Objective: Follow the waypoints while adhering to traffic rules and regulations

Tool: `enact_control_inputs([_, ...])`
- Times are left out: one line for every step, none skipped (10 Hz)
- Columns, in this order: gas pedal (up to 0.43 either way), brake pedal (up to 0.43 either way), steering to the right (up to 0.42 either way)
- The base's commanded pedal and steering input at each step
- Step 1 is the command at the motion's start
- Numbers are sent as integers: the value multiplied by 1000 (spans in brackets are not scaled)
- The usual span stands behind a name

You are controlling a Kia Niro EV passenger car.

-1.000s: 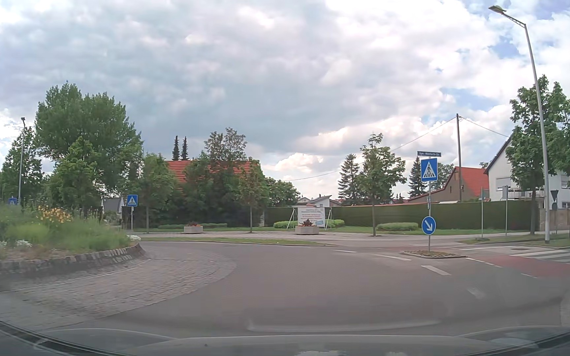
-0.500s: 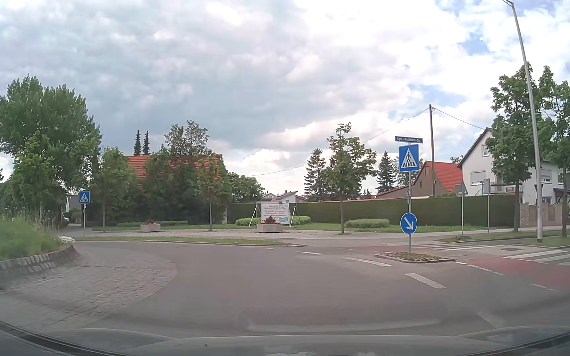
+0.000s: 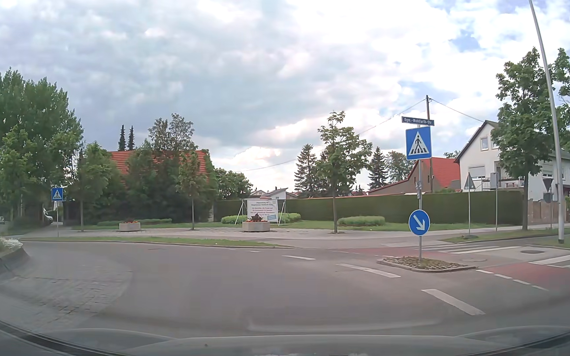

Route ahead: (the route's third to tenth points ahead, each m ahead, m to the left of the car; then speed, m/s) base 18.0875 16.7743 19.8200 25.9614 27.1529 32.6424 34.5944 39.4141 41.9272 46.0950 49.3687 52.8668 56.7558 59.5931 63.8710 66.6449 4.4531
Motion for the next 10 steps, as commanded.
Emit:
enact_control_inputs([47, 18, 5])
enact_control_inputs([0, 18, -11])
enact_control_inputs([0, 18, -21])
enact_control_inputs([0, 18, -39])
enact_control_inputs([0, 18, -64])
enact_control_inputs([0, 18, -86])
enact_control_inputs([0, 18, -100])
enact_control_inputs([0, 18, -118])
enact_control_inputs([0, 18, -134])
enact_control_inputs([0, 18, -150])
